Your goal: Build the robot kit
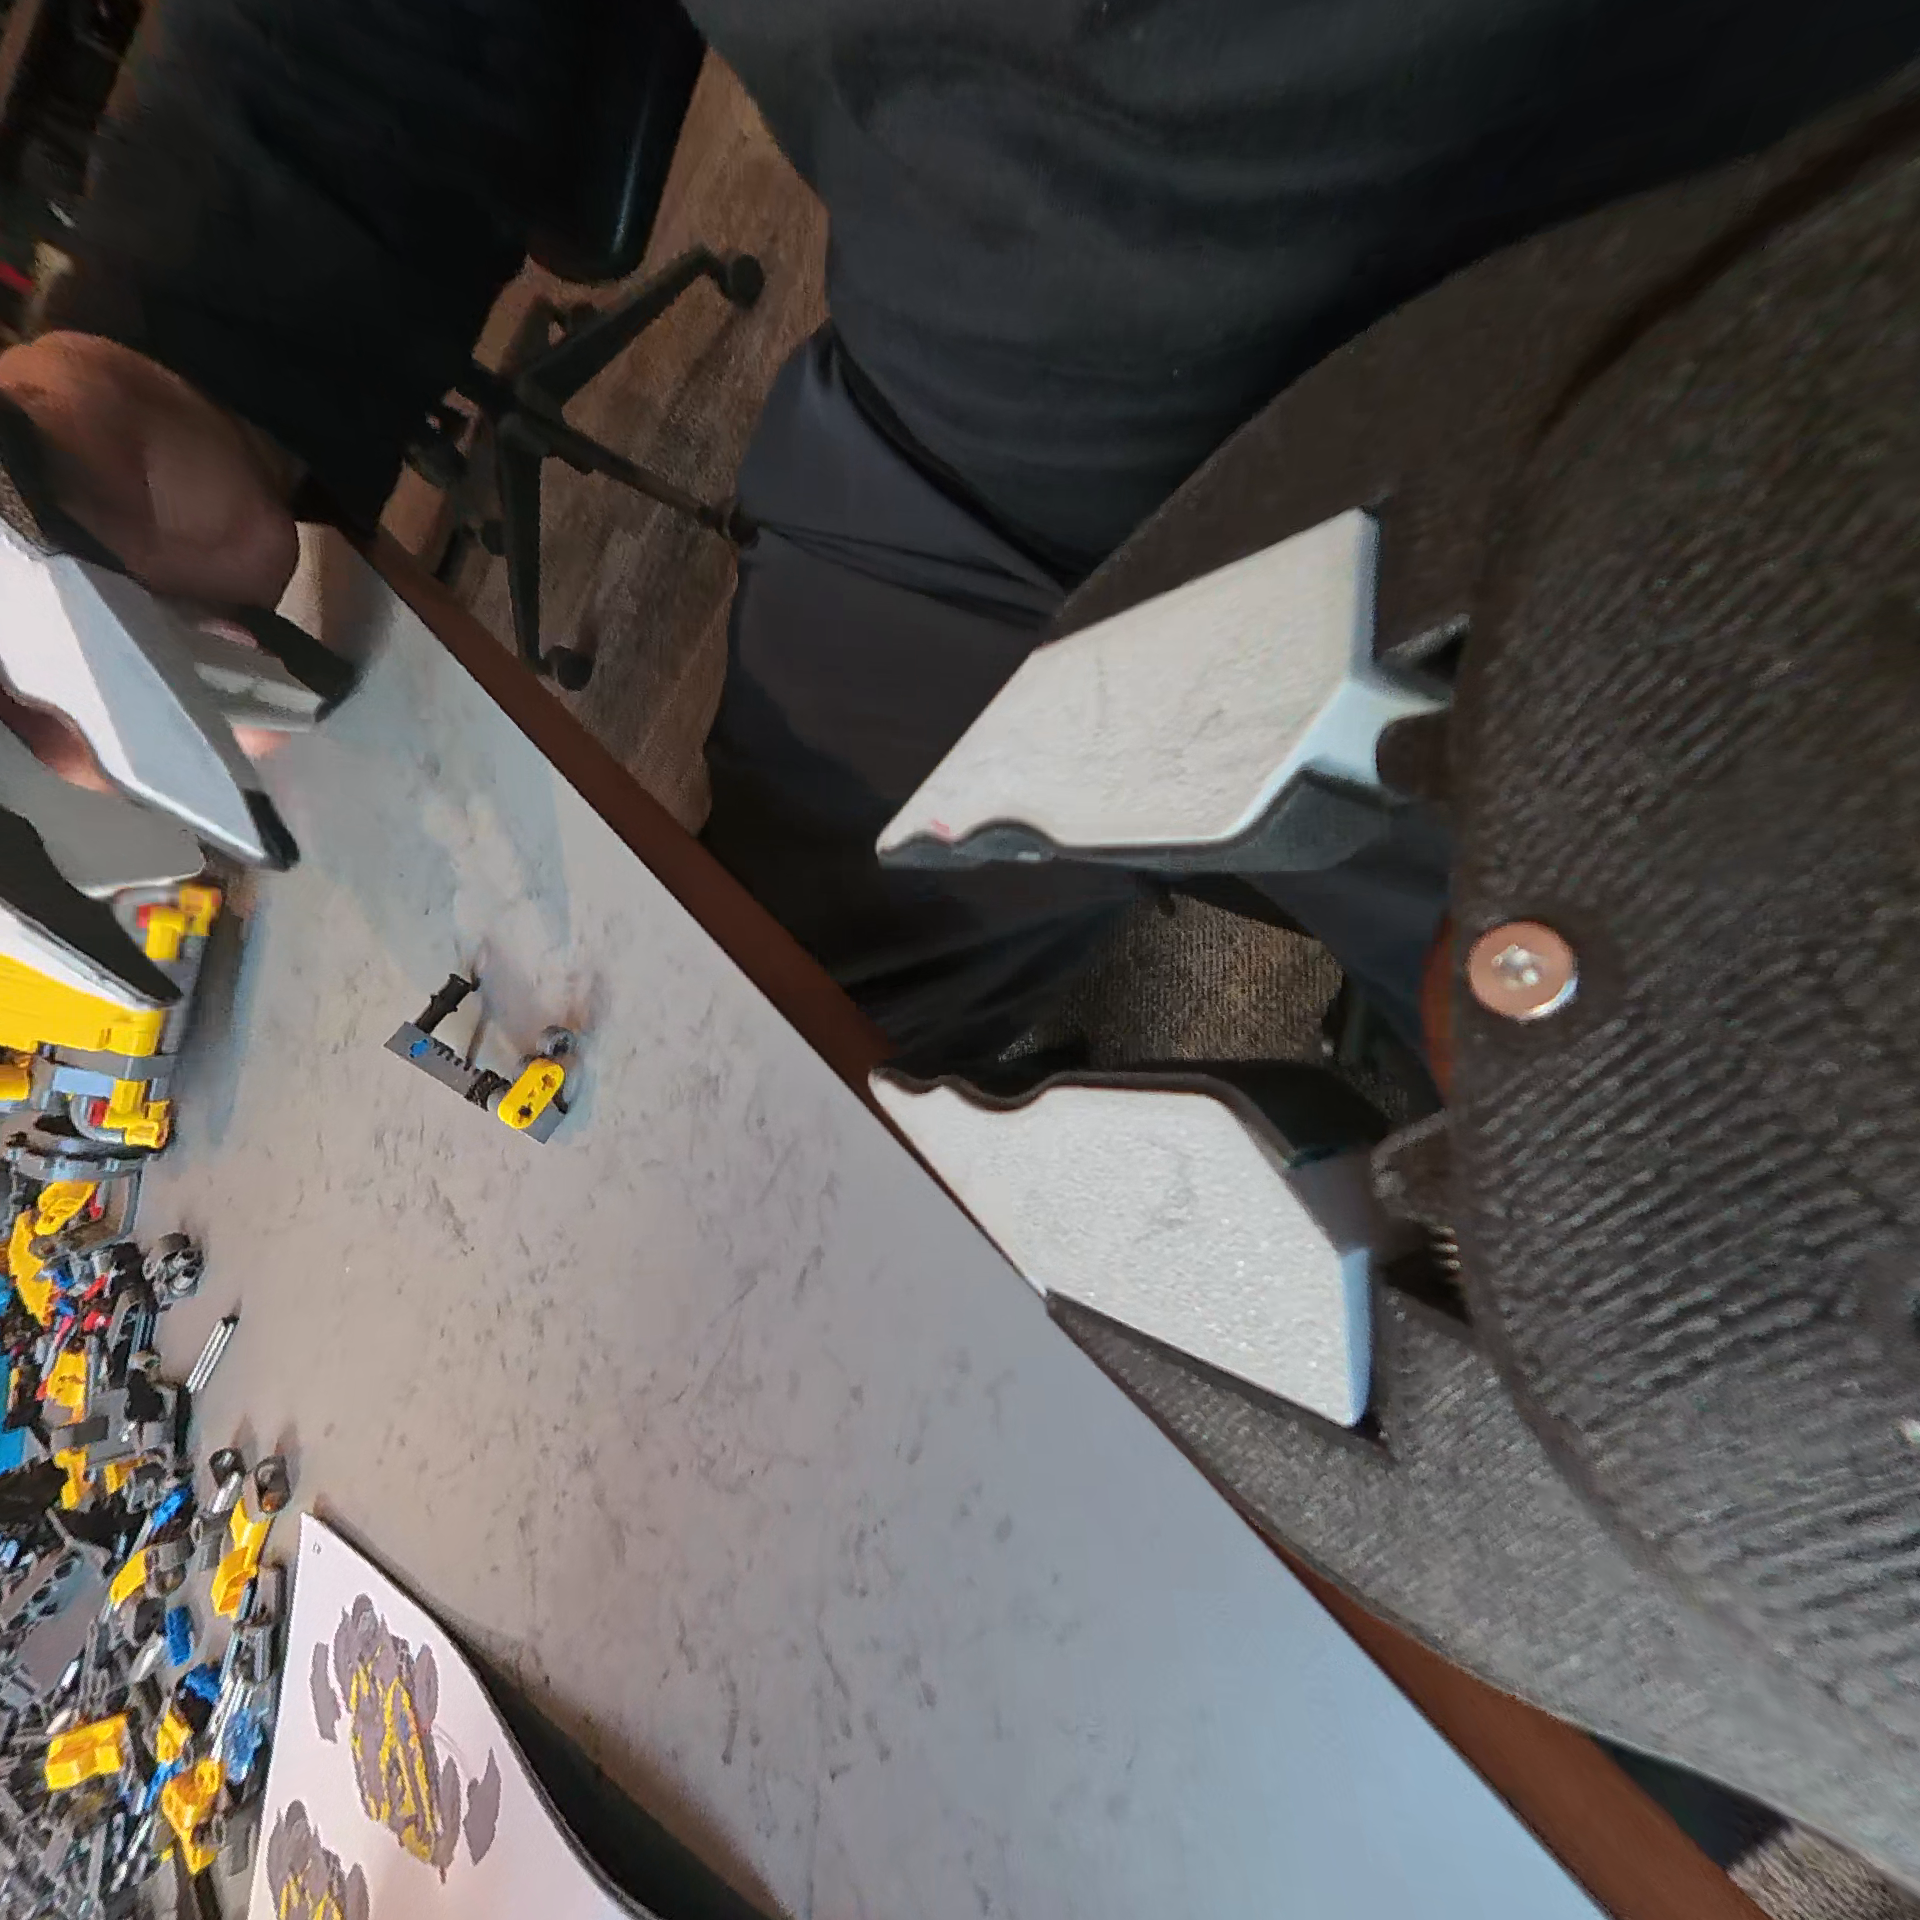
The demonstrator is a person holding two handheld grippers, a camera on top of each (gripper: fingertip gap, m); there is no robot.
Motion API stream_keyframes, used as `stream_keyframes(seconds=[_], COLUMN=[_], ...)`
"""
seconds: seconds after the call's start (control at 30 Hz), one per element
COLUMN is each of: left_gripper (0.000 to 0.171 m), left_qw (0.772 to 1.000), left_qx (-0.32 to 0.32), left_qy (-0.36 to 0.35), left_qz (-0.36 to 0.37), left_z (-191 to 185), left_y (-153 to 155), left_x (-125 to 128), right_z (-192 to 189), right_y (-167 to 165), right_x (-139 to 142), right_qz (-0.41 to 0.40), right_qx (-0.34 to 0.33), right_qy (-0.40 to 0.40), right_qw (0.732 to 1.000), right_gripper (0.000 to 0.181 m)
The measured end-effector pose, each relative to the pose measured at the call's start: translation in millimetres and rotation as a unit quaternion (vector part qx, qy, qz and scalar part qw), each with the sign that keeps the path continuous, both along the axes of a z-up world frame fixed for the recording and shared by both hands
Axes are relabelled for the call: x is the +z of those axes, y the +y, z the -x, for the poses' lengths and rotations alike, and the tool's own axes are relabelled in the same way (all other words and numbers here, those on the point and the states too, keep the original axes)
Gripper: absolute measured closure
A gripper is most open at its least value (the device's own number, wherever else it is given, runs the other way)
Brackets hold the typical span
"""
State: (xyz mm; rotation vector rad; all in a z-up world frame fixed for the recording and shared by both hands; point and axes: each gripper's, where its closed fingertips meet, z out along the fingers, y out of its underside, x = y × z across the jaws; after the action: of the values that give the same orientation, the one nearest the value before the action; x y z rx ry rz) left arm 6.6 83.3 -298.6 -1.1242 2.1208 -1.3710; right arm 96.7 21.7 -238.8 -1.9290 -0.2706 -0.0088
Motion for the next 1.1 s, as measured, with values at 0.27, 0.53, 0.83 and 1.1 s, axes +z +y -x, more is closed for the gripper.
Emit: stream_keyframes(seconds=[0.27,0.53,0.83,1.1], left_gripper=[0.108,0.114,0.106,0.148], left_qw=[1.0,0.997,0.987,0.989], left_qx=[-0.004,-0.054,-0.084,-0.082], left_qy=[-0.013,0.004,0.106,0.107], left_qz=[0.017,-0.063,-0.085,-0.057], left_z=[-9,-51,-82,-86], left_y=[-8,-28,-41,-41], left_x=[20,34,5,4], right_z=[-81,-168,-168,-150], right_y=[-128,-231,-199,-173], right_x=[45,-26,-43,-38], right_qz=[-0.041,0.067,0.137,0.138], right_qx=[-0.182,-0.283,-0.209,-0.165], right_qy=[-0.037,0.034,0.036,-0.011], right_qw=[0.982,0.956,0.968,0.977], right_gripper=[0.162,0.143,0.135,0.157])
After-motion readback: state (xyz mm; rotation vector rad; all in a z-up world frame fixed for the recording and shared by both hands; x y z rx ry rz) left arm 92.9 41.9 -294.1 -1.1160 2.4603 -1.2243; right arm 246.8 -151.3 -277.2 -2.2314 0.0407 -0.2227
